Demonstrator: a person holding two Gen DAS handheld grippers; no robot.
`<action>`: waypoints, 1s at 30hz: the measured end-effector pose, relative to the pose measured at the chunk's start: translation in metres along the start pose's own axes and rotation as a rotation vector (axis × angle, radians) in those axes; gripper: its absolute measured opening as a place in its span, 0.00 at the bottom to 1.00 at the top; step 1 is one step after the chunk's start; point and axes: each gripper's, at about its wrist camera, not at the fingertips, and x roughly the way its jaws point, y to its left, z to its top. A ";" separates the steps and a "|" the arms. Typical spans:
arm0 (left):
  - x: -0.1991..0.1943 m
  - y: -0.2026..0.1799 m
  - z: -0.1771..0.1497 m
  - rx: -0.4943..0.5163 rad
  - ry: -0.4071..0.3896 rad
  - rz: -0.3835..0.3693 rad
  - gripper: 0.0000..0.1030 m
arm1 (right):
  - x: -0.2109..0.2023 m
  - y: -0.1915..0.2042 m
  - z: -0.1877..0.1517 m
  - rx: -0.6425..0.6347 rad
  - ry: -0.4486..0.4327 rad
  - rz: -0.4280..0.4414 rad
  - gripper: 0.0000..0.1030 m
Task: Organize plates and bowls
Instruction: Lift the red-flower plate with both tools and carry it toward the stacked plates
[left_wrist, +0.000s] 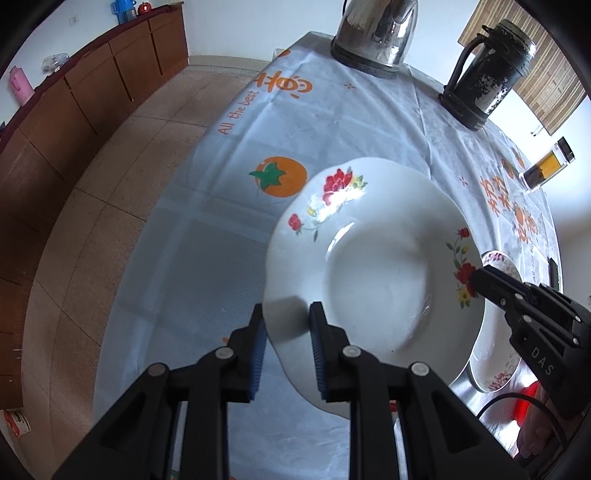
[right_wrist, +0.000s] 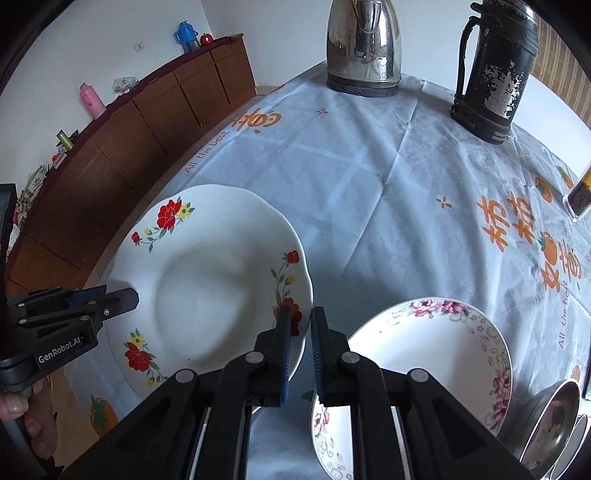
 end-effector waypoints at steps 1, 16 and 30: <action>0.000 -0.001 0.000 0.002 -0.001 0.001 0.20 | -0.001 0.000 -0.001 0.002 -0.002 -0.001 0.11; -0.009 -0.028 0.006 0.048 -0.013 0.003 0.20 | -0.019 -0.022 -0.008 0.045 -0.029 -0.013 0.11; -0.012 -0.051 0.001 0.082 -0.004 -0.010 0.20 | -0.032 -0.040 -0.021 0.084 -0.042 -0.032 0.11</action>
